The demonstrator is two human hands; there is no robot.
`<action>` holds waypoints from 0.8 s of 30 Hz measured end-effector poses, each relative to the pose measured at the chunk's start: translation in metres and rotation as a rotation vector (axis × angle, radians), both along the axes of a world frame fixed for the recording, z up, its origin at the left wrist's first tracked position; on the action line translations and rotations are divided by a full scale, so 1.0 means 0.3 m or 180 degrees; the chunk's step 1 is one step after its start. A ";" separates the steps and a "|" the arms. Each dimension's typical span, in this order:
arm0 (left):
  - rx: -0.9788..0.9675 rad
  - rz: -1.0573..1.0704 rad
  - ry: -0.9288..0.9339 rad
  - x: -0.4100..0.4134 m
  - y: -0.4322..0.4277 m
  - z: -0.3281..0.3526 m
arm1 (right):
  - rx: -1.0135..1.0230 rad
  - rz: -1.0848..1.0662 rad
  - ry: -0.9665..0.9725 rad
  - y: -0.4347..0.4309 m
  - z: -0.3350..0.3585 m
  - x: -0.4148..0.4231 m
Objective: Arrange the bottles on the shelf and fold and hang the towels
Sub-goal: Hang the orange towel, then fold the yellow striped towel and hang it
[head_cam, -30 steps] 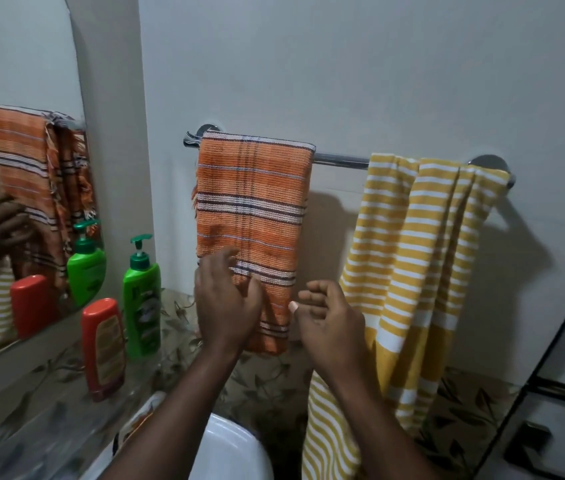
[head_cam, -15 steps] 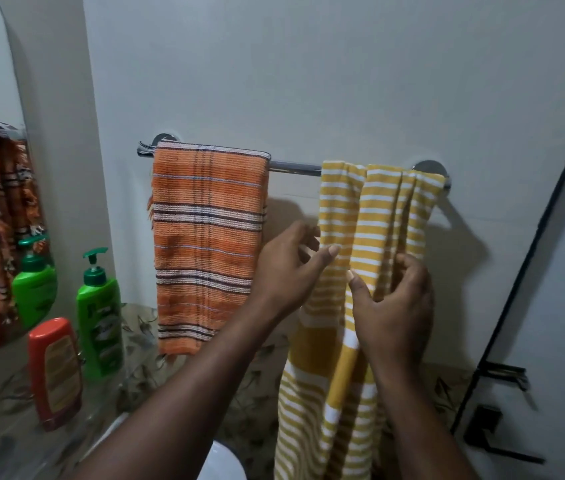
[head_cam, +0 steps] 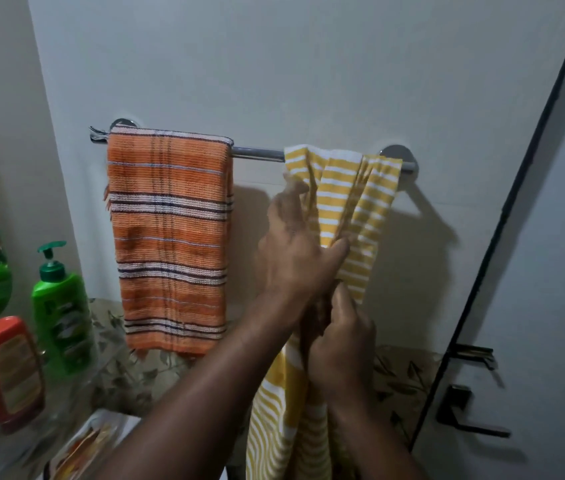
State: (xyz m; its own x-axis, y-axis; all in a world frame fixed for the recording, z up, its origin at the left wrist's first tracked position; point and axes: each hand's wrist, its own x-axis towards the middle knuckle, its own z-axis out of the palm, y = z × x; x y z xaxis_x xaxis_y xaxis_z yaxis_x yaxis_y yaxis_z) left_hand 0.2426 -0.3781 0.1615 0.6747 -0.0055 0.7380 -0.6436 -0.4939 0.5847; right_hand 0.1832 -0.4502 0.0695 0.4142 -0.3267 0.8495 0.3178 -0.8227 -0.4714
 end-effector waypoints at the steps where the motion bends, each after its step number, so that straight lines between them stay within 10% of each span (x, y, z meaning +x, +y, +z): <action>1: 0.0053 0.0184 -0.0094 -0.002 0.001 -0.009 | -0.0019 0.0114 0.0084 0.003 -0.018 -0.006; 24: -0.0932 0.0759 0.0412 -0.053 -0.066 -0.242 | 0.1287 0.2668 0.0852 -0.249 0.221 0.206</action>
